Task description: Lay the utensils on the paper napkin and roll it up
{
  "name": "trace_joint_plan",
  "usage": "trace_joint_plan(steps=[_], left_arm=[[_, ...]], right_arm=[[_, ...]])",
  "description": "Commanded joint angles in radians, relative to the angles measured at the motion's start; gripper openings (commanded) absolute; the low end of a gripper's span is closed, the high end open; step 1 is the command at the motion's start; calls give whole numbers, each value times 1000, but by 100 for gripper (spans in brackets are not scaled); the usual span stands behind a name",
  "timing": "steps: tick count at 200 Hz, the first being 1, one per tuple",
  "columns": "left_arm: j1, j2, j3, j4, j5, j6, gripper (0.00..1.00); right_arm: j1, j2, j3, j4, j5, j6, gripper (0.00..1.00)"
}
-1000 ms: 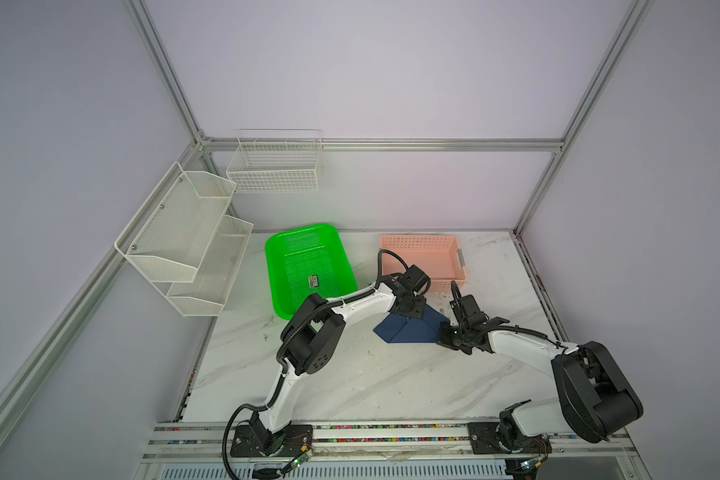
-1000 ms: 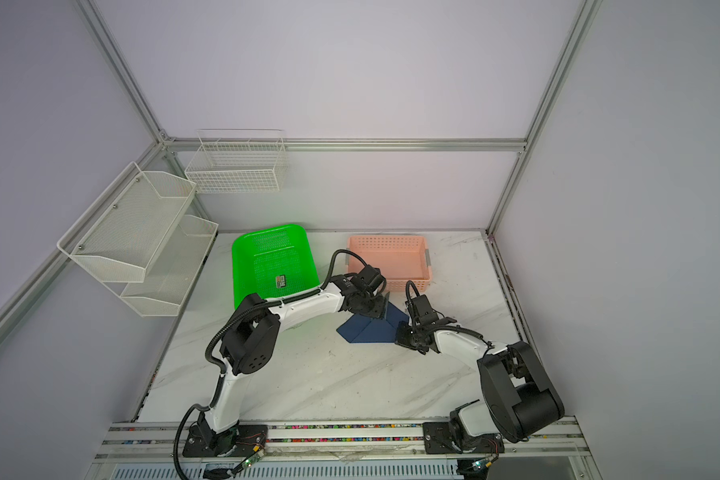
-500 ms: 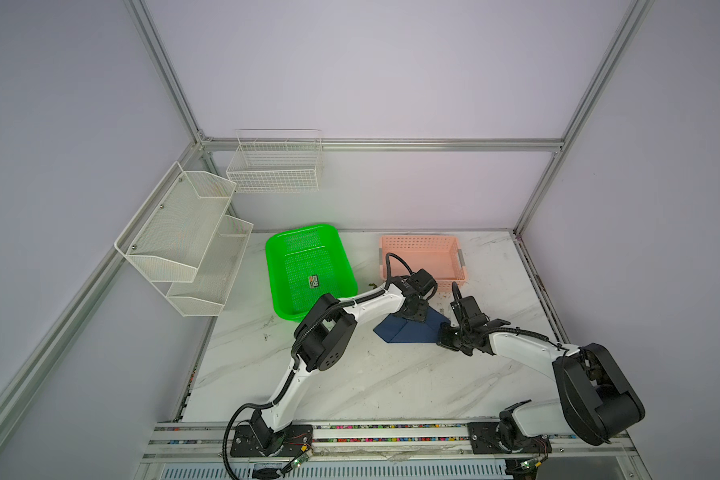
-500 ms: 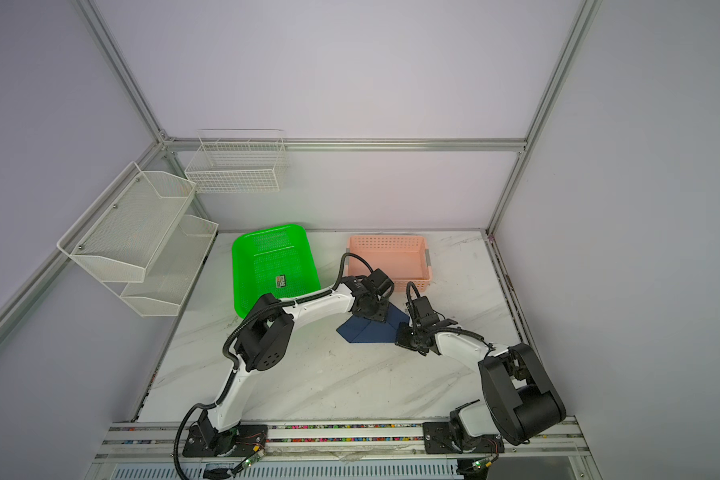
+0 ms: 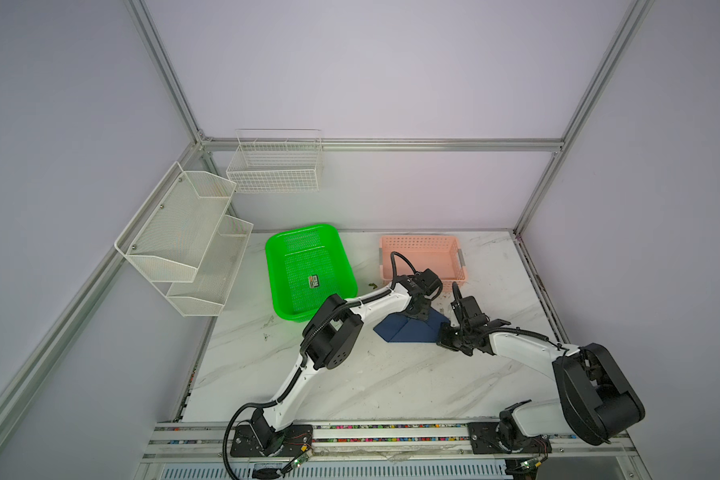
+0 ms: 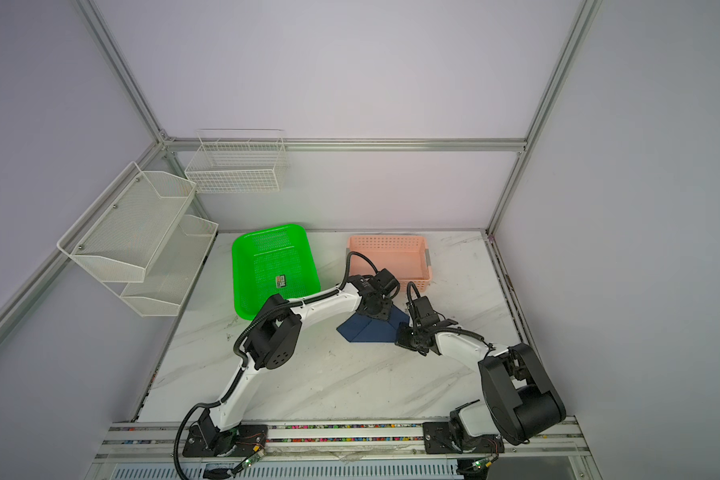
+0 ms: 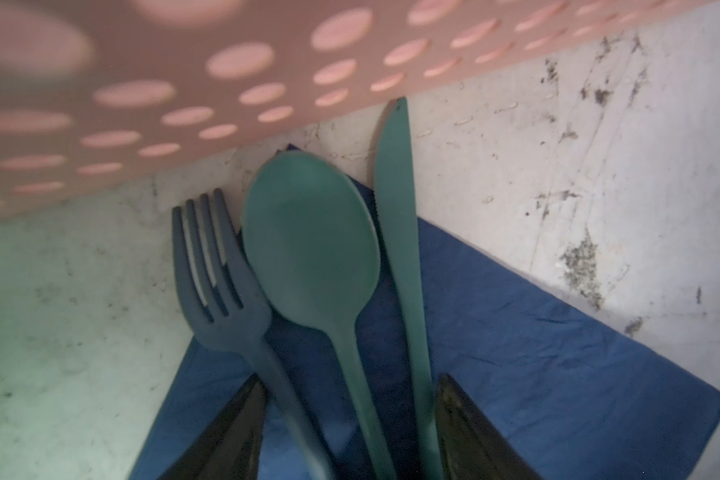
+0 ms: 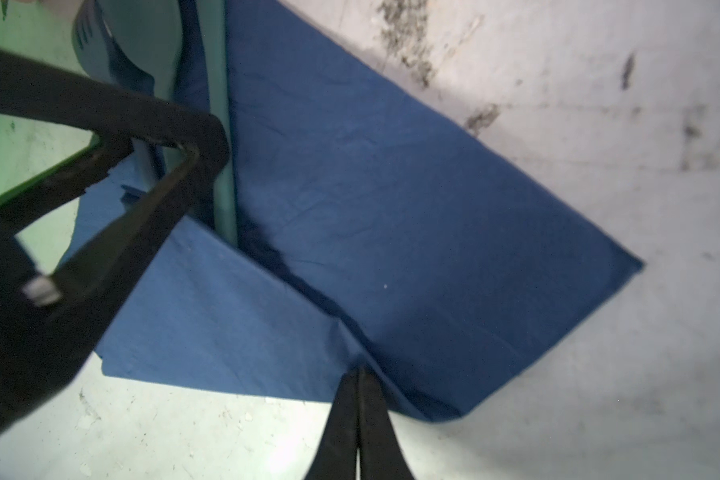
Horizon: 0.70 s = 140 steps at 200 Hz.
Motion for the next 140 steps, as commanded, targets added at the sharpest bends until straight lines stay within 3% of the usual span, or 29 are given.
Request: trace_joint_plan(steps=[1,140], left_arm=[[-8,21,97,-37,-20,-4,63],[-18,4,96,-51,-30,14,45]], right_arm=[[-4,-19,-20,1,2,2,7],[-5,-50,-19,-5,-1,3,7]])
